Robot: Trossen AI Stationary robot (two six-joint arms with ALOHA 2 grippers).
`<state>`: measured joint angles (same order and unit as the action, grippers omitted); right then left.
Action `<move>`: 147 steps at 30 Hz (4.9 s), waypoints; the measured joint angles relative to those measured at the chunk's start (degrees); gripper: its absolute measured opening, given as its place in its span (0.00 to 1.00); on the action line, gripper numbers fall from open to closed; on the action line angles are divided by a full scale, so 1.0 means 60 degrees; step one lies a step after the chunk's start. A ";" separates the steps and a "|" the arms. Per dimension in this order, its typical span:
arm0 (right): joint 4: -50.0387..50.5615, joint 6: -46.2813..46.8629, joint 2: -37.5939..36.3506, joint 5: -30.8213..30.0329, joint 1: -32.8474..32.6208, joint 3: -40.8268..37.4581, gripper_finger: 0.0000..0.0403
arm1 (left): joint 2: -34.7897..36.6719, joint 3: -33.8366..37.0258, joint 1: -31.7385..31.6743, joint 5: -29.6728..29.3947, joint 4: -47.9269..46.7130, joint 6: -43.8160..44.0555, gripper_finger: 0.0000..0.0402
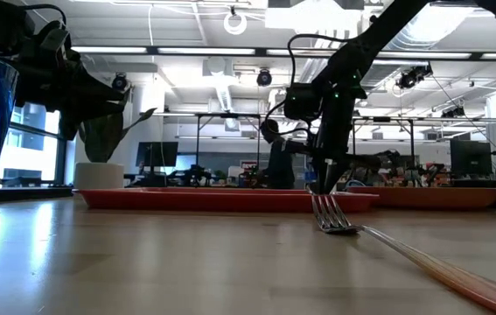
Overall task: Pick and place plate/cup/fork/spoon on tray
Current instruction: Put the blue spoon on the right side of red serving tray, then put the blue cup on the red serving tray to the top right of the blue spoon
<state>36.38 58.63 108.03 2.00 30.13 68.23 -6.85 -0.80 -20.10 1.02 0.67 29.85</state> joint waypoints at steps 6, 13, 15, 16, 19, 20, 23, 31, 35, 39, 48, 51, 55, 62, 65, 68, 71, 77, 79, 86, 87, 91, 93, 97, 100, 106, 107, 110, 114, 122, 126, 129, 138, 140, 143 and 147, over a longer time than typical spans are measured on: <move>0.0003 -0.0003 0.0000 -0.0010 0.0000 0.0000 0.04 | 0.0000 0.0000 0.0000 0.0000 0.0000 0.0000 0.26; -0.0003 -0.0012 0.0000 -0.0075 0.0000 0.0000 0.04 | 0.0000 0.0000 0.0000 0.0004 0.0000 0.0000 0.26; -0.0004 -0.0045 0.0000 -0.0069 0.0000 0.0004 0.04 | 0.0000 0.0000 0.0000 0.0003 0.0000 0.0000 0.26; -0.0004 -0.0077 0.0000 -0.0062 0.0000 0.0004 0.04 | 0.0000 0.0000 -0.0001 0.0004 0.0000 0.0000 0.26; -0.0007 -0.0087 0.0000 -0.0055 0.0000 0.0004 0.05 | 0.0000 0.0000 -0.0002 0.0004 0.0000 0.0000 0.26; -0.0007 -0.0091 0.0000 -0.0042 0.0000 0.0004 0.06 | 0.0000 0.0000 -0.0002 0.0004 0.0003 0.0000 0.26; -0.0011 -0.0033 0.0000 -0.0048 0.0000 0.0004 0.12 | 0.0000 0.0000 -0.0004 0.0004 0.0000 0.0000 0.26; -0.0011 0.0076 0.0000 -0.0073 0.0000 0.0004 0.22 | 0.0000 0.0000 0.0000 0.0004 0.0002 0.0000 0.26; -0.0011 0.0222 0.0000 -0.0036 0.0000 0.0004 0.23 | 0.0000 0.0000 -0.0004 0.0004 0.0004 0.0000 0.26; 0.0007 0.0222 -0.0073 0.0000 0.0000 0.0004 0.23 | 0.0000 0.0000 -0.0001 0.0004 0.0007 0.0022 0.26; 0.0195 0.0222 -0.0801 0.0029 -0.0038 0.0007 0.23 | 0.0000 -0.0094 -0.0004 0.0578 0.0118 0.0749 0.26; 0.0180 0.0222 -0.1142 0.0022 -0.0169 0.0007 0.23 | 0.0000 -0.0414 -0.0004 0.0963 0.0117 0.0758 0.26; 0.0098 0.0223 -0.1585 0.0045 -0.0511 0.0007 0.23 | 0.0000 -0.1135 0.0000 0.1274 0.0079 0.0750 0.26; -0.0317 0.0504 -0.2361 -0.0004 -0.1389 0.0007 0.23 | 0.0000 -0.2506 0.0000 0.1069 0.0466 0.0657 0.26; -0.0744 0.0504 -0.2717 -0.0123 -0.1885 0.0007 0.23 | 0.0000 -0.3021 -0.0001 0.1061 0.1029 0.0381 0.26; -0.1330 0.0501 -0.3074 -0.0624 -0.2450 0.0007 0.23 | -0.0002 -0.3551 -0.0003 0.1079 0.1161 -0.0138 0.26; -0.1911 0.0506 -0.3397 -0.1097 -0.2957 0.0007 0.23 | -0.0165 -0.4101 -0.0004 0.1424 0.1162 -0.0804 0.26; -0.2947 0.0503 -0.3789 -0.1681 -0.3684 0.0007 0.23 | -0.1094 -0.5275 0.0000 0.2515 0.0481 -0.1600 0.26; -0.3192 0.0495 -0.3842 -0.1840 -0.3863 0.0007 0.23 | -0.1540 -0.5667 0.0000 0.2817 -0.0075 -0.1926 0.26; -0.3516 0.0488 -0.3843 -0.1951 -0.4212 0.0007 0.23 | -0.2925 -0.7172 0.0001 0.3544 -0.3500 -0.3703 0.26; -0.3520 0.0518 -0.3843 -0.2020 -0.4264 0.0007 0.23 | -0.3076 -0.7421 0.0004 0.3493 -0.4134 -0.3885 0.26; -0.3667 0.0685 -0.3843 -0.2131 -0.4409 0.0007 0.23 | -0.3548 -0.8206 0.0004 0.3388 -0.6201 -0.4248 0.26; -0.3770 0.0678 -0.3843 -0.2130 -0.4430 0.0007 0.23 | -0.3671 -0.8416 0.0016 0.3392 -0.6700 -0.4248 0.26; -0.3973 0.0468 -0.3843 -0.2076 -0.4389 0.0007 0.23 | -0.3719 -0.8466 0.0279 0.3385 -0.7319 -0.4162 0.26; -0.4094 0.0244 -0.3843 -0.1684 -0.4214 0.0007 0.23 | -0.3814 -0.8470 0.0534 0.3238 -0.7340 -0.3639 0.26; -0.4084 -0.0068 -0.3843 -0.0356 -0.3828 0.0007 0.23 | -0.4312 -0.8466 0.1358 0.2856 -0.7313 -0.3159 0.26; -0.4084 -0.0086 -0.3843 -0.0269 -0.3793 0.0007 0.23 | -0.4443 -0.8472 0.1538 0.2819 -0.7297 -0.3084 0.26; -0.4080 -0.0115 -0.3843 0.0023 -0.3682 0.0007 0.23 | -0.4979 -0.8730 0.2116 0.2522 -0.7326 -0.2985 0.26; -0.4077 -0.0357 -0.3843 0.0322 -0.3569 0.0007 0.23 | -0.5896 -0.9465 0.2925 0.2063 -0.7615 -0.2995 0.26; -0.4015 -0.0772 -0.3843 0.0507 -0.3519 0.0007 0.23 | -0.7094 -1.0171 0.4835 0.0644 -0.9704 -0.2510 0.26; -0.3936 -0.0908 -0.3843 0.0718 -0.3519 0.0007 0.23 | -0.7482 -1.0142 0.5764 0.0006 -1.0004 -0.1876 0.26; -0.3900 -0.1099 -0.3843 0.0800 -0.3519 0.0007 0.23 | -0.7786 -1.0142 0.6409 -0.0378 -1.0127 -0.1369 0.26; -0.3887 -0.1359 -0.3843 0.0965 -0.3519 0.0007 0.23 | -0.8935 -1.0138 0.7855 -0.0827 -1.0216 0.0155 0.26; -0.3890 -0.1389 -0.3843 0.1028 -0.3519 0.0007 0.23 | -0.9216 -1.0138 0.8125 -0.0844 -1.0211 0.0413 0.26; -0.3887 -0.1588 -0.3843 0.1189 -0.3519 0.0007 0.23 | -0.9658 -1.0138 0.8529 -0.1019 -1.0204 0.0716 0.26; -0.3887 -0.1646 -0.3843 0.1340 -0.3519 0.0007 0.23 | -1.0210 -1.0134 0.9017 -0.1223 -1.0154 0.1031 0.26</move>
<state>13.06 48.75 84.97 10.04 9.02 68.27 -68.11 -61.60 34.00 -6.32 -60.26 36.03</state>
